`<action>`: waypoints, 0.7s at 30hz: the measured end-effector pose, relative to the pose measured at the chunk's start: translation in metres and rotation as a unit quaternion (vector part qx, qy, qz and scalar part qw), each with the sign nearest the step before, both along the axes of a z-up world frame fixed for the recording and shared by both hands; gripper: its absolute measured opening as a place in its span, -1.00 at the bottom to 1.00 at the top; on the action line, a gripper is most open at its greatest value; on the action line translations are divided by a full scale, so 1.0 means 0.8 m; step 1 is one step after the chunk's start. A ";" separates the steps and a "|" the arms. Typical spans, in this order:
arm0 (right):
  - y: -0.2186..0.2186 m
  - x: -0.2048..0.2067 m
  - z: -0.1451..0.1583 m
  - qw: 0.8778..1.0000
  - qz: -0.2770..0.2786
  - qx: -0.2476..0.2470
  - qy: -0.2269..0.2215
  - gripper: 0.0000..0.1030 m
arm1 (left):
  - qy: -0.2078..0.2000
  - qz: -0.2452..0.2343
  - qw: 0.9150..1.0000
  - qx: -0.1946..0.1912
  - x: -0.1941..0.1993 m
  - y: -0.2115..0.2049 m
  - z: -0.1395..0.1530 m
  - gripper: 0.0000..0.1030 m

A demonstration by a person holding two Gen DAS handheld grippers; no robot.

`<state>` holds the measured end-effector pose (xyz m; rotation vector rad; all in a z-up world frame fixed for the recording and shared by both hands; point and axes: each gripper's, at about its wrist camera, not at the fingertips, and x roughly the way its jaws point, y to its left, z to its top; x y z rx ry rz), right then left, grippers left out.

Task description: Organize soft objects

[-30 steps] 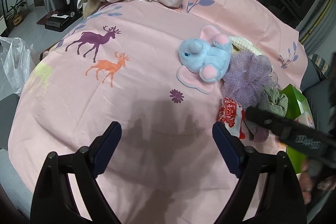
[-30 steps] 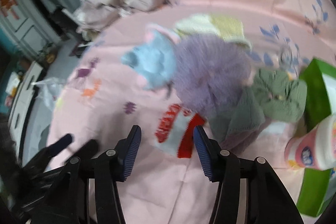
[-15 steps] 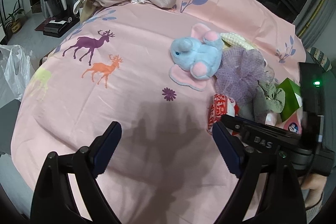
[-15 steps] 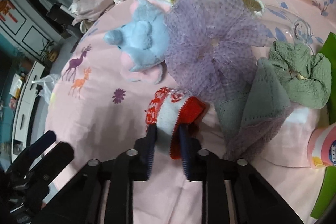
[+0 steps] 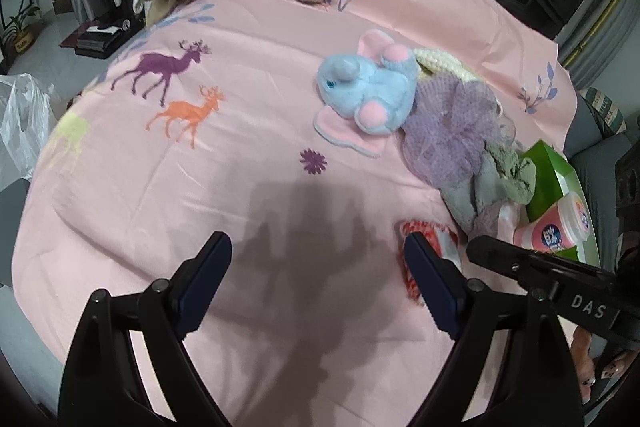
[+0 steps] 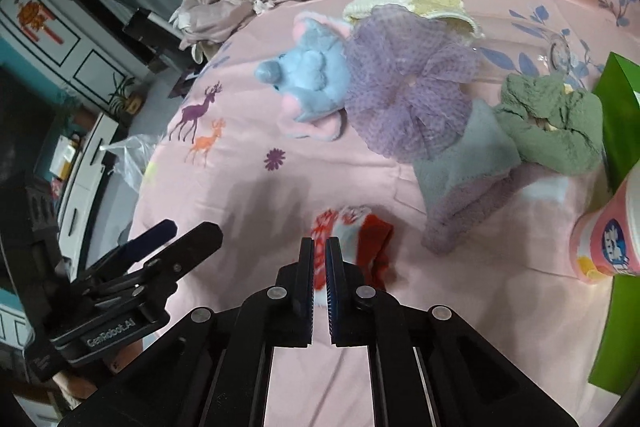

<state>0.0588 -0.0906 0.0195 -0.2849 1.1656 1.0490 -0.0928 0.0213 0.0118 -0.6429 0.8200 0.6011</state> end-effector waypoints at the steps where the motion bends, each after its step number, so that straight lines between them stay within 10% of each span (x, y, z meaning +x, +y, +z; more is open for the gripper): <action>1: -0.003 0.001 0.000 1.000 -0.002 -0.003 0.000 -0.87 | 0.002 -0.003 1.000 -0.002 0.002 -0.002 -0.002 0.69; 16: -0.007 0.014 -0.010 0.999 -0.007 -0.012 0.034 -0.78 | 0.022 -0.089 0.994 -0.060 0.050 -0.054 -0.039 0.35; 21: -0.008 0.018 -0.012 0.999 -0.012 0.002 0.041 0.12 | 0.025 -0.097 0.993 -0.070 0.061 -0.062 -0.049 0.22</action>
